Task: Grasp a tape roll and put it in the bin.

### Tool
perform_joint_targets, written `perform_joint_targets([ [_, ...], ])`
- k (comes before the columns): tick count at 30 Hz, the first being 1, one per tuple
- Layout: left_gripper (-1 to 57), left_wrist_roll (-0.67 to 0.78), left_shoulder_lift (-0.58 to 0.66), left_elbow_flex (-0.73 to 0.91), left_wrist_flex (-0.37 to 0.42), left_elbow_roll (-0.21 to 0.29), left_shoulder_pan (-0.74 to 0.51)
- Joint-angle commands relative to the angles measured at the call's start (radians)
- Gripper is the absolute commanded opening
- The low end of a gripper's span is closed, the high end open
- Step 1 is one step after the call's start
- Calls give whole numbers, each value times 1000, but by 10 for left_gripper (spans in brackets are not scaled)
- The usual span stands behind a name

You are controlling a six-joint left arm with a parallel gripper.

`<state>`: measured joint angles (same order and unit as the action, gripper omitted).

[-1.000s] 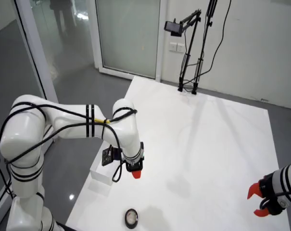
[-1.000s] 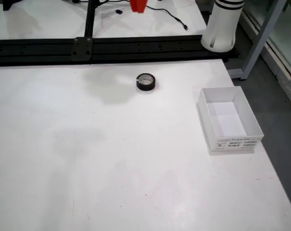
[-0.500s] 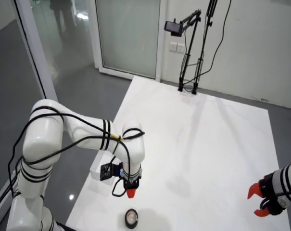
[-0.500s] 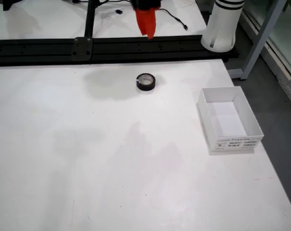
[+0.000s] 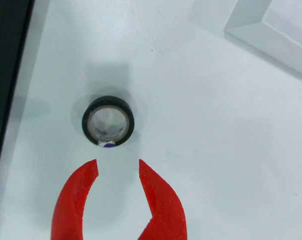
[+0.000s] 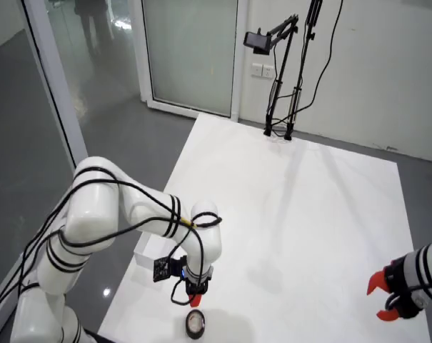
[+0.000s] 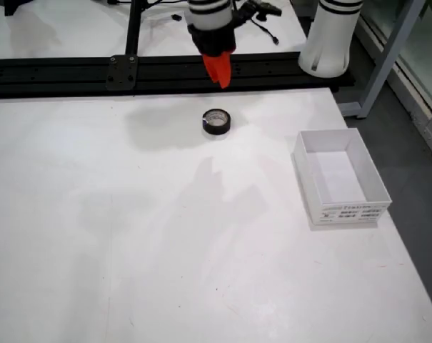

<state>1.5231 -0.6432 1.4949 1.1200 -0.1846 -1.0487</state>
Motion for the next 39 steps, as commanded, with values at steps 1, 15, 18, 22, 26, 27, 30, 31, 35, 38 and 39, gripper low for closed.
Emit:
perform_joint_targets([
  [1, 180, 37, -153, 10, -121, -35, 15],
  [15, 183, 77, -230, 8, -203, -55, 24],
  [18, 183, 78, -234, 8, -206, -65, 27],
  [22, 183, 80, -248, 8, -224, -68, 30],
  [26, 183, 83, -265, 8, -246, -67, 26],
  [27, 183, 84, -268, 8, -249, -65, 24],
  [30, 183, 88, -276, 8, -252, -65, 21],
  [31, 183, 88, -276, 8, -253, -65, 19],
  [35, 183, 89, -277, 8, -256, -65, 19],
  [38, 183, 89, -279, 8, -261, -67, 23],
  [39, 183, 89, -282, 8, -264, -67, 24],
])
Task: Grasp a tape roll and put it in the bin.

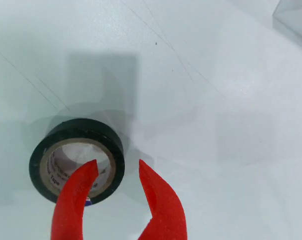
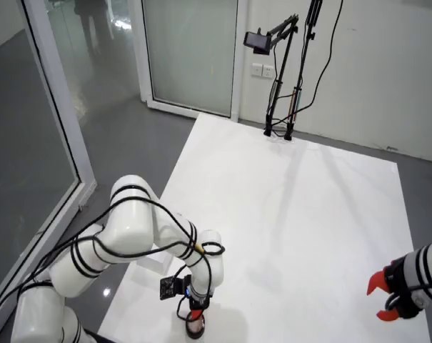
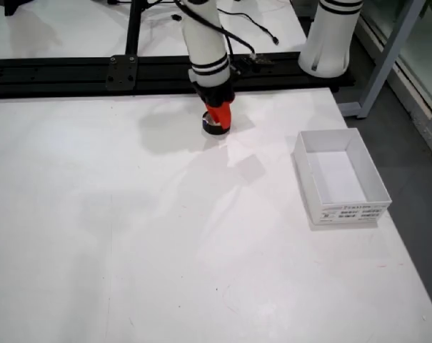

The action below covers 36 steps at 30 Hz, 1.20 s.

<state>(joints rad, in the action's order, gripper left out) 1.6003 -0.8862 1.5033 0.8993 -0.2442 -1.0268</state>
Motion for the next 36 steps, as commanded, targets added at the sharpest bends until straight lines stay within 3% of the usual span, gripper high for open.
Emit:
perform_joint_targets([
  [1, 183, 12, -40, 0, -48, -7, 4],
  [7, 170, 12, -59, 0, -69, -7, 7],
  [9, 128, 12, -62, 0, -69, -7, 7],
  [12, -6, 12, -62, 0, -83, -6, 13],
  [18, -6, 12, -31, -2, -88, 8, 4],
  [36, -7, 9, 355, -2, 217, -64, 85],
])
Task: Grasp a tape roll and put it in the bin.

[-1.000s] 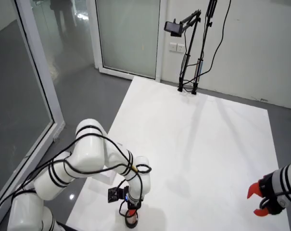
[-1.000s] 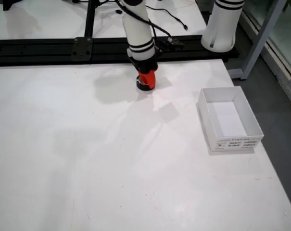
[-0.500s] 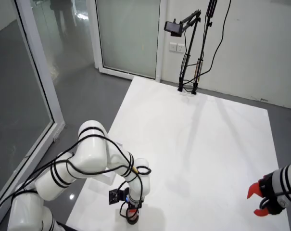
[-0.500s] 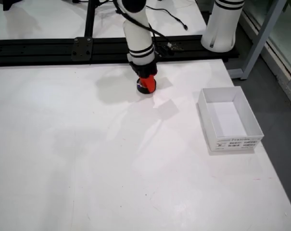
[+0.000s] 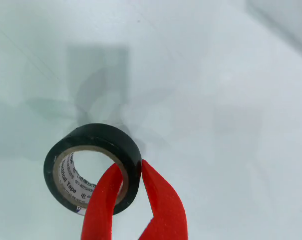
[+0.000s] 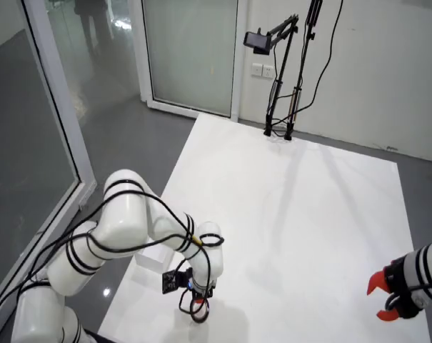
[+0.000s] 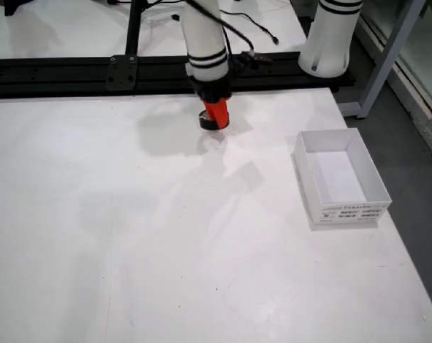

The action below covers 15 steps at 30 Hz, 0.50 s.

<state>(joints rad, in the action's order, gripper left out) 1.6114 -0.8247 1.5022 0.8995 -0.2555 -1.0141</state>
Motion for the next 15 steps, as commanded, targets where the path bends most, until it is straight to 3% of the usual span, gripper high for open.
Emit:
perform_joint_targets([
  [1, -7, -5, 306, 0, 226, -53, 85],
  [7, -7, -10, 368, 0, 286, -44, 151],
  [15, -7, -19, 391, 0, 300, -36, 262],
])
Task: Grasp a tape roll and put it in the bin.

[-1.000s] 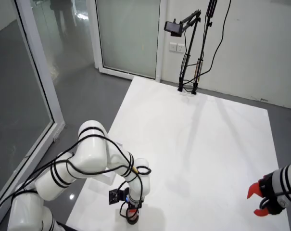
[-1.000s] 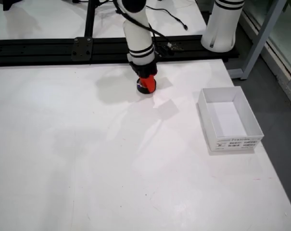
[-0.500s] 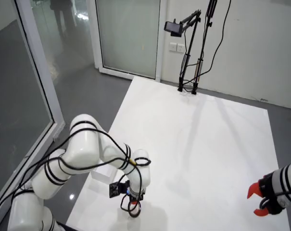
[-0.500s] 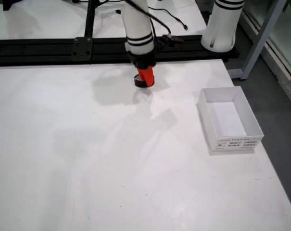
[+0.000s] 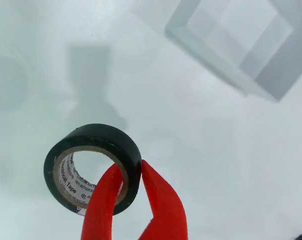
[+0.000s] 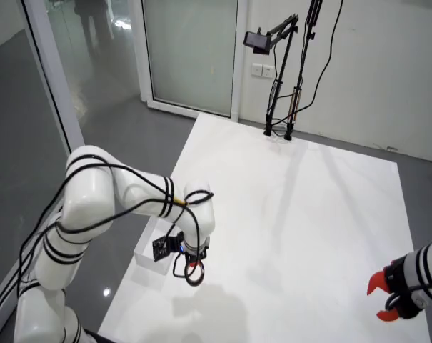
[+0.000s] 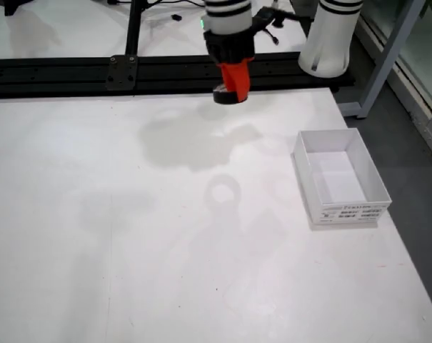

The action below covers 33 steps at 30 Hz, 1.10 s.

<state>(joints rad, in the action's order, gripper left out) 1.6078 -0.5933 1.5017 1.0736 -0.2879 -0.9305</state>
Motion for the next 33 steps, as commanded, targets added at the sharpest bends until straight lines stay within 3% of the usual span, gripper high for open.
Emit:
perform_joint_targets([
  [1, -7, -16, 161, 0, 127, -5, 194],
  [18, -8, -89, 194, 0, 135, -71, 476],
  [33, -8, -289, 26, 0, -15, -62, 570],
])
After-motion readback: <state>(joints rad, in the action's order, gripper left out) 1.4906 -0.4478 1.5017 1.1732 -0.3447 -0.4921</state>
